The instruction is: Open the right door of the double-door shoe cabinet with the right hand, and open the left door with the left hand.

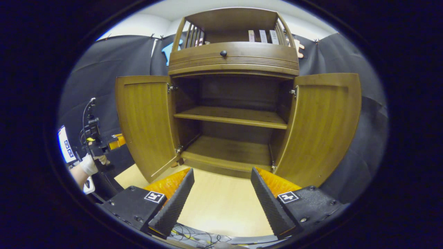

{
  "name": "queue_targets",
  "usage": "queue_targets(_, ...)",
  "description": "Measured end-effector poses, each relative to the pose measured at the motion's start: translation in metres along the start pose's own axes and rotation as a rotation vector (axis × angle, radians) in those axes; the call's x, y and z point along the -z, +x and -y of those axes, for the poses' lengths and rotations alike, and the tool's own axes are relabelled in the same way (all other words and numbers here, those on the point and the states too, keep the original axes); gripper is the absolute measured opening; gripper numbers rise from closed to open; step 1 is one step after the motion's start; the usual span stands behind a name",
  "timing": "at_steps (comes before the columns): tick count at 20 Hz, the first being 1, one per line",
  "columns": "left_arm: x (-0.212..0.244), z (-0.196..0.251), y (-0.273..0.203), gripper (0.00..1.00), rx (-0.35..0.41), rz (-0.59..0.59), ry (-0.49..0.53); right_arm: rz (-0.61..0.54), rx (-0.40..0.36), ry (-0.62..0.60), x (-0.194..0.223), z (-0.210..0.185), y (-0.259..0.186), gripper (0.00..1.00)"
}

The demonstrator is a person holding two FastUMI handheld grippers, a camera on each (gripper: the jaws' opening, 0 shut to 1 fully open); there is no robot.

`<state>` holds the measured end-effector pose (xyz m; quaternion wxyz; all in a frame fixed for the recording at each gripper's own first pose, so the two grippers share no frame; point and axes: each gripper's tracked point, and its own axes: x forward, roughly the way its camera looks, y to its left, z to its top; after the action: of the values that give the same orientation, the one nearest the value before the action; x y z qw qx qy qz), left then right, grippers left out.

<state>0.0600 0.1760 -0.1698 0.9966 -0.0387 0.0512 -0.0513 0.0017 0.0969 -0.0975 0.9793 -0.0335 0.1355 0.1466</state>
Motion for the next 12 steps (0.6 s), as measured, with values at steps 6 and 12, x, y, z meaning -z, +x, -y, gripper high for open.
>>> queue_targets(6,0.001,-0.010,0.003,0.00,0.085,-0.009,0.020,-0.019,-0.007,-0.004,0.004,-0.001,0.002,1.00)
queue_targets(12,0.002,-0.013,0.005,0.00,0.124,-0.015,0.003,-0.018,-0.019,-0.010,0.001,-0.005,0.003,1.00)
